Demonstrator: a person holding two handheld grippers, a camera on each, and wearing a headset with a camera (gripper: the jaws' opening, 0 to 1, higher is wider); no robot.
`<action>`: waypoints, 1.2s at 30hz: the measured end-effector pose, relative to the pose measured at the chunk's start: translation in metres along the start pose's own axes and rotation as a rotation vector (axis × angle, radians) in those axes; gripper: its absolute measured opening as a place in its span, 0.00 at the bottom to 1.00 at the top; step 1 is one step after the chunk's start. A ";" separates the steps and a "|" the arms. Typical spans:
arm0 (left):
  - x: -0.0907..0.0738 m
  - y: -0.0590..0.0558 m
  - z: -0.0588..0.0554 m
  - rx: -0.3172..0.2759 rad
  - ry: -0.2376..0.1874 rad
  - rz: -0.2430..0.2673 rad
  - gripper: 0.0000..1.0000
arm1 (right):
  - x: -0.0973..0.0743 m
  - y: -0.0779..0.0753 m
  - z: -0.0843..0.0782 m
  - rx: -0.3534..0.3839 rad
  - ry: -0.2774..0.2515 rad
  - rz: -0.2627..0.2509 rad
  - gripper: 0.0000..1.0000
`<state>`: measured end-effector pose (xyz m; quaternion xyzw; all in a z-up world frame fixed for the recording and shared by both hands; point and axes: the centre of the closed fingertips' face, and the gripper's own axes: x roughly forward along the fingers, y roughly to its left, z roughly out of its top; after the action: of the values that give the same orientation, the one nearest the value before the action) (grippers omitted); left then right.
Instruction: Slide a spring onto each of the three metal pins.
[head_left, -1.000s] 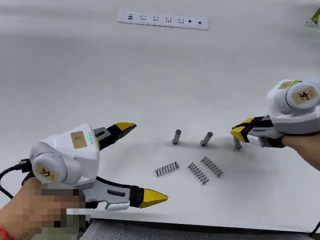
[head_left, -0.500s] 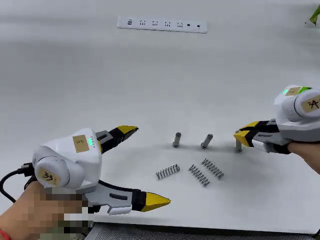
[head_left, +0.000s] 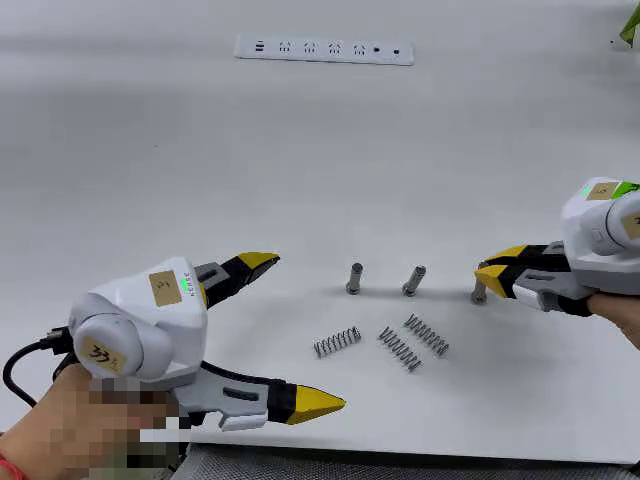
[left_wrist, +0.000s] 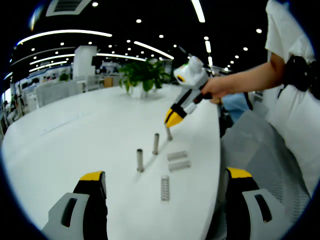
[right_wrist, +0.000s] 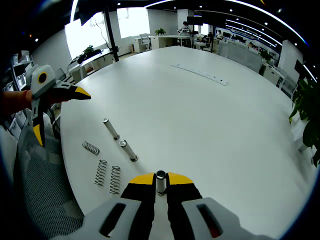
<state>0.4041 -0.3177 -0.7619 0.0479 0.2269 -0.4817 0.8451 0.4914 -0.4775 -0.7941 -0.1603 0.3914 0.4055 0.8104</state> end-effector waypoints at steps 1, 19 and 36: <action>0.000 0.000 0.000 -0.001 0.000 0.000 1.00 | 0.000 0.000 0.000 0.000 -0.003 0.000 0.09; 0.002 -0.003 0.001 0.002 0.003 -0.005 1.00 | -0.004 -0.001 -0.005 0.002 -0.021 0.000 0.09; 0.003 -0.004 0.001 0.000 0.001 -0.010 1.00 | -0.006 0.001 -0.008 0.007 -0.012 0.003 0.10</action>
<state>0.4027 -0.3230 -0.7616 0.0471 0.2277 -0.4860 0.8425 0.4843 -0.4846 -0.7951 -0.1543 0.3880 0.4062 0.8128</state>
